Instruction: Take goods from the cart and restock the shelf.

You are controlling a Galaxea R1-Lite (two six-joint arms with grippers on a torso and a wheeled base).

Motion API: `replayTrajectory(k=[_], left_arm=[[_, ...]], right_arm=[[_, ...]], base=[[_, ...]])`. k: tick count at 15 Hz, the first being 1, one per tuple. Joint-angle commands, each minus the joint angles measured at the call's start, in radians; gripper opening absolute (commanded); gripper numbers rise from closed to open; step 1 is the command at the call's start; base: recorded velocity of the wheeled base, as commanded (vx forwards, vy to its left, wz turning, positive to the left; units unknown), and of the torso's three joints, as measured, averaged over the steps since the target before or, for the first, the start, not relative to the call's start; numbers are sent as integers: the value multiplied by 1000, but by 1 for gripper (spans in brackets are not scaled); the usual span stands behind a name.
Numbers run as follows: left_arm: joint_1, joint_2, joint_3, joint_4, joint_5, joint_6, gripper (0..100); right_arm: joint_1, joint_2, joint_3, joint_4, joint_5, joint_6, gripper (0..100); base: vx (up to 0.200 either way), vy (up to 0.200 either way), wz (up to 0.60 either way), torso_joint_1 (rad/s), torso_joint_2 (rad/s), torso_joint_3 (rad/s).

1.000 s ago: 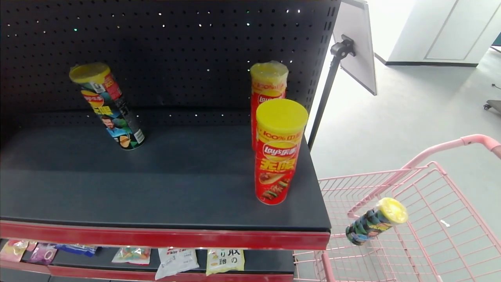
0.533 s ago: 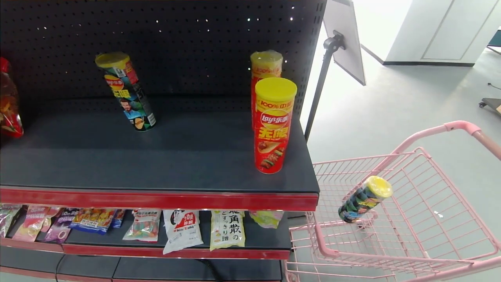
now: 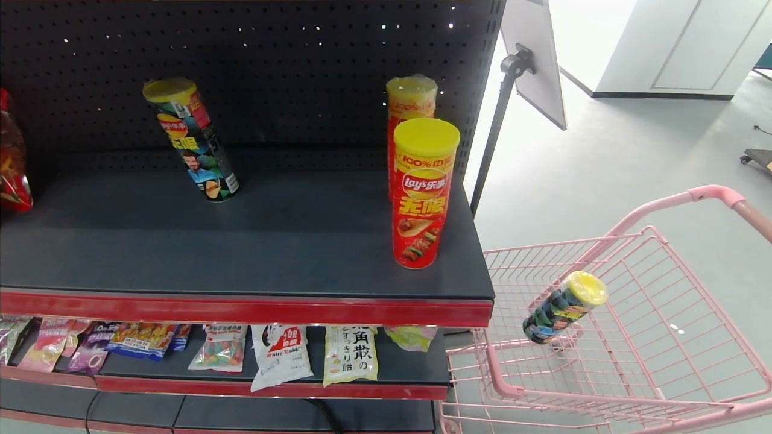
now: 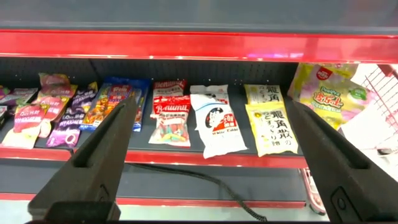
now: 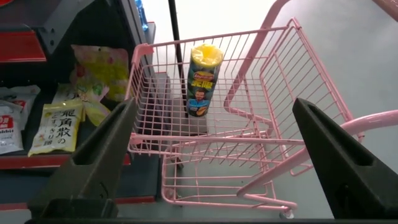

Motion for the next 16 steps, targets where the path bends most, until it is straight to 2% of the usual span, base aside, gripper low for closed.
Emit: replayTrajectory(k=[1,5,16], left_arm=[[0,1,0,0,0,1,100],[0,1,0,0,0,-1,100],[0,1,1,0,0,-1,100]], right_arm=[[0,1,0,0,0,0,100],[0,1,0,0,0,0,100],[0,1,0,-2,0,0,100]], base=[[0,-200,0,7,-2,2],[0,-200,0,5,7,0],[0,0,0,0,0,0]])
